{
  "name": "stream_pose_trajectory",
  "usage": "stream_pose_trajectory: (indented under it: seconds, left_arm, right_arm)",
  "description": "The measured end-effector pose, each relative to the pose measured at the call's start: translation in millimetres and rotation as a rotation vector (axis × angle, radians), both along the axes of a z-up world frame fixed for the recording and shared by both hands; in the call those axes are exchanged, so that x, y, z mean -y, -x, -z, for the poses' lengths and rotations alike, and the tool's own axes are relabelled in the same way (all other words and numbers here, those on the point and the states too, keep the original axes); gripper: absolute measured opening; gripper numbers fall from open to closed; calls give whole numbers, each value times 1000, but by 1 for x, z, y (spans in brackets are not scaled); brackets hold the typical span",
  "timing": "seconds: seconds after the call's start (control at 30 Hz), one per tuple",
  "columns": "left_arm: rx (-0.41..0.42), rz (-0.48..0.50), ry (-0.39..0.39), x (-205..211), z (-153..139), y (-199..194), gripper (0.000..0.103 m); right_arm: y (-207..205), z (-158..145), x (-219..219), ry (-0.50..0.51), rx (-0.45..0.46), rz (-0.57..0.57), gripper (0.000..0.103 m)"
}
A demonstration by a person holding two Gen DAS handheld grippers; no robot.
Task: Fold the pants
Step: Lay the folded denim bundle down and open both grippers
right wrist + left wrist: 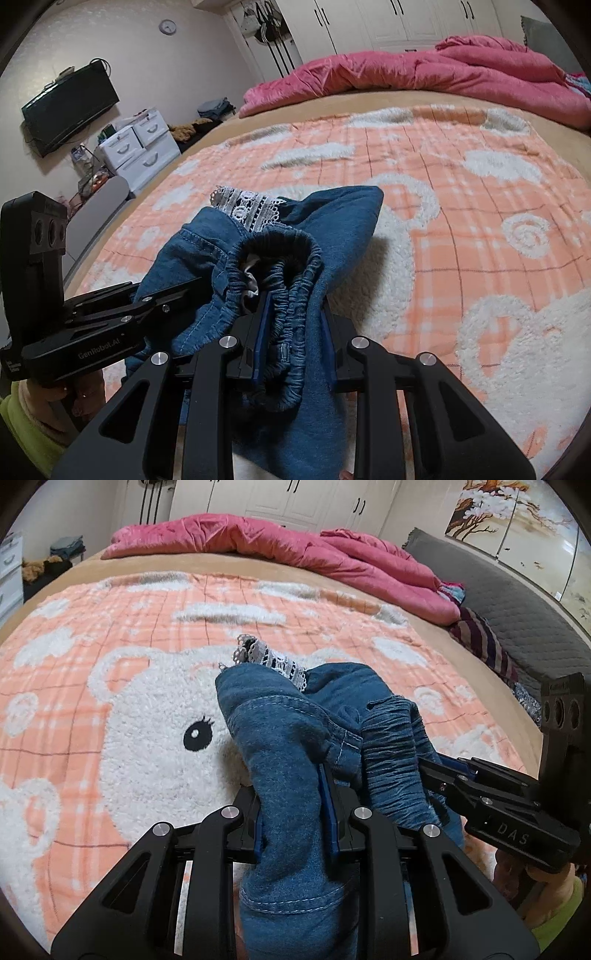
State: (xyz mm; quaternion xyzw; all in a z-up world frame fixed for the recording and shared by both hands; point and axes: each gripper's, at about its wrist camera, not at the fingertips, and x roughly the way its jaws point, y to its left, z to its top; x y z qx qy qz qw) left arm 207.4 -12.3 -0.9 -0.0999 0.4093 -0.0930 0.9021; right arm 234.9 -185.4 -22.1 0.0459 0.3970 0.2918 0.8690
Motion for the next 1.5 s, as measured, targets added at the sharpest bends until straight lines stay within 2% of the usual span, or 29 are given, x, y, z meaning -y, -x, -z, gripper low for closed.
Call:
stream_pose_trajectory:
  seconds: [0.13, 0.3, 0.4, 0.5, 0.67, 0.77, 1.07, 1.17, 1.43, 1.5]
  left_arm:
    - [-24, -13, 5, -5, 11, -3, 20]
    - [-58, -41, 18, -17, 25, -1, 32]
    - [-58, -48, 12, -19, 27, 0, 37]
    - [-55, -53, 3, -19, 27, 3, 41]
    - [-40, -65, -5, -22, 24, 8, 51]
    - [-33, -66, -24, -22, 20, 13, 56]
    - [-2, -83, -49, -21, 6, 33, 62]
    - [8, -89, -51, -22, 3, 41, 65]
    - [34, -102, -33, -23, -6, 66, 75]
    - [38, -102, -31, -22, -7, 73, 78]
  right_arm:
    - [-5, 12, 1, 18, -41, 18, 24]
    - [-7, 21, 5, 42, -66, 42, 35]
    - [-6, 25, 8, 41, -72, 51, 38]
    - [-3, 25, 9, 65, -58, 67, 46]
    - [1, 20, 12, 85, -28, 77, 51]
    - [5, 17, 13, 102, -3, 84, 57]
    - [16, 10, 23, 101, 25, 101, 65]
    - [21, 8, 28, 98, 34, 108, 75]
    - [41, 1, 29, 108, 81, 101, 85]
    - [48, -2, 30, 98, 93, 101, 91]
